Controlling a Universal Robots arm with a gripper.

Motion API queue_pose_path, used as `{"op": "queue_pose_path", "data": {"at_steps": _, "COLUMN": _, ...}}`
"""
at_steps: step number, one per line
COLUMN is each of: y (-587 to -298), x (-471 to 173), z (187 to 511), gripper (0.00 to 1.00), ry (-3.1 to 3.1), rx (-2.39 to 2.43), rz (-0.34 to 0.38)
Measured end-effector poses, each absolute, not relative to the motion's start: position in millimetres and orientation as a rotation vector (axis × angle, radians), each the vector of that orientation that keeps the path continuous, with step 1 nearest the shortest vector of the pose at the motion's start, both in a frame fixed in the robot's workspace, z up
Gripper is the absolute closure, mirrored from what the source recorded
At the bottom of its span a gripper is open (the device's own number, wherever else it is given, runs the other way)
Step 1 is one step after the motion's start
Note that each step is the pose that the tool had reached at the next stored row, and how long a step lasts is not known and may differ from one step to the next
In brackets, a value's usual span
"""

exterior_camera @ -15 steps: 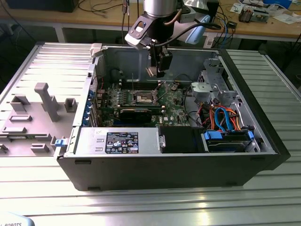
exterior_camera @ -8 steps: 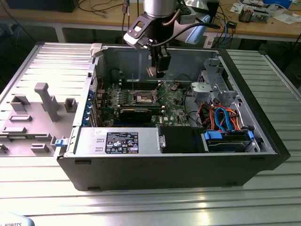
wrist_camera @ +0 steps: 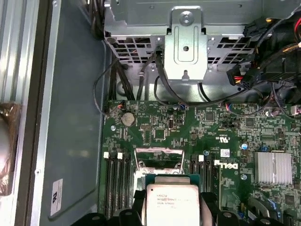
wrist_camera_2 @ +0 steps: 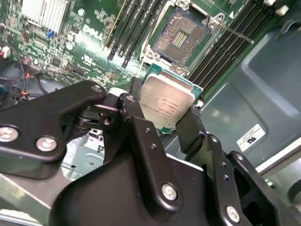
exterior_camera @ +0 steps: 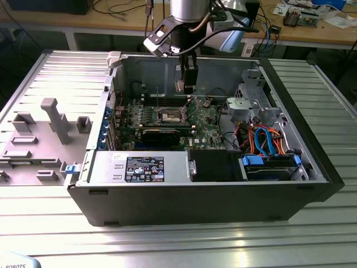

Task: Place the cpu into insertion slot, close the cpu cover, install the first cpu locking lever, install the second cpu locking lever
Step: 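Place the cpu into insertion slot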

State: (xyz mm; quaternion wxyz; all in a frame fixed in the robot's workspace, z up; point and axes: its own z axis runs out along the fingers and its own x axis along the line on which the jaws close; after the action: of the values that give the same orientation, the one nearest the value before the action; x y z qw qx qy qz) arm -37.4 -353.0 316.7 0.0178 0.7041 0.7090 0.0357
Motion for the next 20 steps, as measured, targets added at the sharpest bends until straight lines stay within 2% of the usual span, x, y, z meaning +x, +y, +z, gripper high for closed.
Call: {"op": "queue_pose_path", "data": {"at_steps": 20, "y": -353.0, "x": -37.4, "z": 315.1, "gripper": 0.46, "ry": 2.101, "rx": 2.281, "rz": 0.108}}
